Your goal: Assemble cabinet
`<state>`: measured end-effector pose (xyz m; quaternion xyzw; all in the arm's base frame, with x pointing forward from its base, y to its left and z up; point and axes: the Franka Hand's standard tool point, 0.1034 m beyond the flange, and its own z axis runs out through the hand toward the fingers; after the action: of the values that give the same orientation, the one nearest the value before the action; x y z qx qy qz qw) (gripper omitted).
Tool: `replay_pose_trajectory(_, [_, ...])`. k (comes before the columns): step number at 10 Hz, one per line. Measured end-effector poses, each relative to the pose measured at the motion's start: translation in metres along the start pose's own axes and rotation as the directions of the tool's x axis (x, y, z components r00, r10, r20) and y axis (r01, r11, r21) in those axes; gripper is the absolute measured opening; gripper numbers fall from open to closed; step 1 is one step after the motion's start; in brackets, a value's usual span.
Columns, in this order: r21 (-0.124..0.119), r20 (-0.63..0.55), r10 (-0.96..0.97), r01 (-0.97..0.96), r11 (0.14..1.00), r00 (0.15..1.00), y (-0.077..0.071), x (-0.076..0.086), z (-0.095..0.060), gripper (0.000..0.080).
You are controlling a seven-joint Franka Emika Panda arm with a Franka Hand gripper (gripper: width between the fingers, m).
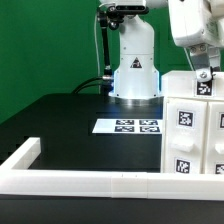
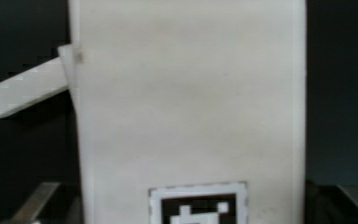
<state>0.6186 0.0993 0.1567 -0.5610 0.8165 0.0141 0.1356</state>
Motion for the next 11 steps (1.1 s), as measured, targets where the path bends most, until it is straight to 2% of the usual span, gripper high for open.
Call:
replay_pose_trajectory(1, [-0.001, 0.002, -0.007, 0.007, 1.0, 1.0, 0.001, -0.001, 0.0, 0.063])
replay_pose_trajectory(2, [-0.013, 0.002, -0.07, 0.07, 0.997, 0.998, 0.002, 0.0, -0.001, 0.063])
replay_pose_trajectory(3, [-0.041, 0.012, -0.142, 0.142, 0.989, 0.99, 0.003, -0.002, -0.007, 0.0647])
replay_pose_trajectory(5, [-0.08, 0.039, -0.28, 0.282, 0.956, 0.959, 0.005, -0.01, -0.02, 0.0648])
replay_pose_trajectory(6, [-0.111, 0.066, -0.424, 0.429, 0.897, 0.903, 0.006, -0.014, -0.024, 0.0648])
replay_pose_trajectory(7, [-0.096, 0.067, -0.474, 0.478, 0.873, 0.878, 0.004, -0.015, -0.023, 0.0648])
replay_pose_trajectory(10, [-0.085, 0.085, -0.636, 0.642, 0.762, 0.767, 0.004, -0.014, -0.022, 0.0648])
replay_pose_trajectory(11, [-0.121, 0.101, -0.774, 0.78, 0.614, 0.625, 0.008, -0.011, -0.023, 0.0648])
